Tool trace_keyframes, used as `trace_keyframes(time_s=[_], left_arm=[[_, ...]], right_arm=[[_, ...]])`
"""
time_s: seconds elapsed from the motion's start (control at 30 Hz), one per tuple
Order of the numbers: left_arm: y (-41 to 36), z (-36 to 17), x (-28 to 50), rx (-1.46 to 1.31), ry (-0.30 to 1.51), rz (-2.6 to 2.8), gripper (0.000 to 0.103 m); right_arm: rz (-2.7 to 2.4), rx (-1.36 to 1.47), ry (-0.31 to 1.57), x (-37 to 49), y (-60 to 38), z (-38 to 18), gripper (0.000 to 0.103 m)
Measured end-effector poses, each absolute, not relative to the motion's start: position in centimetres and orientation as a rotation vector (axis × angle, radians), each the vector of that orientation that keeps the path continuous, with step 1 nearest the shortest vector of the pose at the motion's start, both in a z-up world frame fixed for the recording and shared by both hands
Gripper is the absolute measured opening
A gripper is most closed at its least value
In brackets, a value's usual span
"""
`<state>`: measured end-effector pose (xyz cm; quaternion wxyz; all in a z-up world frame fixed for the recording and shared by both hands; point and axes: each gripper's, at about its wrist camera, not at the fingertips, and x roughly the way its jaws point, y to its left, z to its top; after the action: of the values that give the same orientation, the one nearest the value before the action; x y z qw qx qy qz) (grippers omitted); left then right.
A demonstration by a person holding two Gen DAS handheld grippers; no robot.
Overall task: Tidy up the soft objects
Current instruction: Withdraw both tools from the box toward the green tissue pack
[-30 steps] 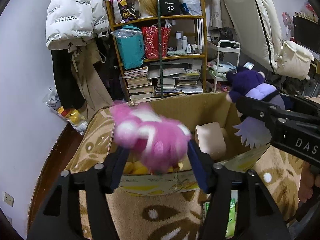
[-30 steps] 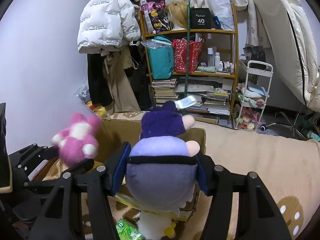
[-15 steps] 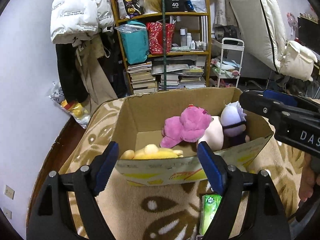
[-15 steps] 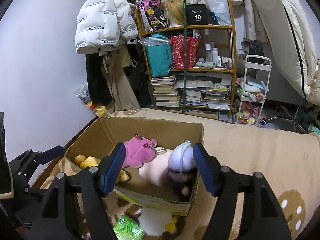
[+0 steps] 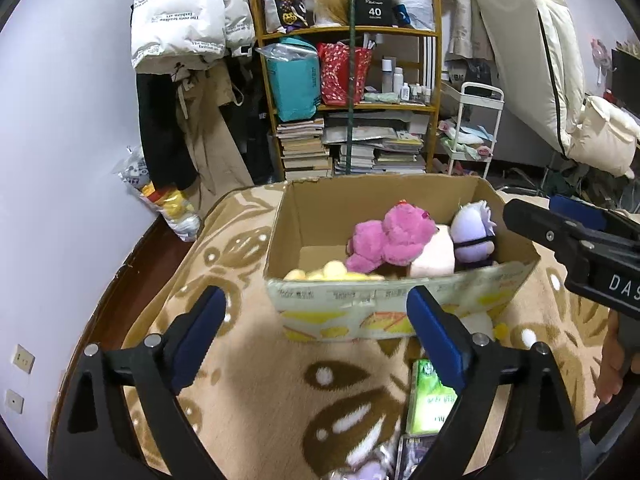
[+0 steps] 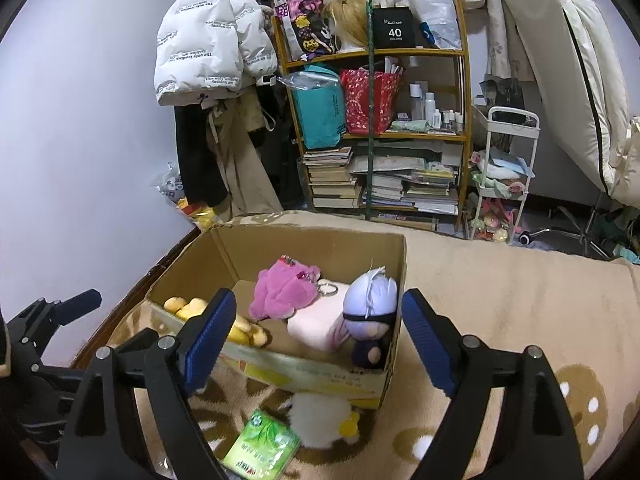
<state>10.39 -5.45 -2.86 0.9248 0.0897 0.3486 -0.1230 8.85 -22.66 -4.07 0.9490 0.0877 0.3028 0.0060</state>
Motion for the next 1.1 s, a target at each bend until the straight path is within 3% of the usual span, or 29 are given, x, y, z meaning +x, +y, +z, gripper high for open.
trace_keyframes(time_s=[0.3, 0.43, 1.1], left_arm=[[-4.3, -2.0, 7.7, 0.188, 0.737, -0.239, 0.096], [-4.2, -2.1, 6.6, 0.201, 0.769, -0.248, 0.096], [-3.2, -5.0, 4.1, 0.214, 0.962, -0.236, 0.096]], right_arm=[[0.033, 0.167, 0.661, 6.6, -21.1, -4.0, 0.091], [0.03, 0.164, 0.682, 5.4, -20.5, -4.0, 0.101], [0.049, 0.232, 0.813, 2.9, -19.0, -5.8, 0.101]])
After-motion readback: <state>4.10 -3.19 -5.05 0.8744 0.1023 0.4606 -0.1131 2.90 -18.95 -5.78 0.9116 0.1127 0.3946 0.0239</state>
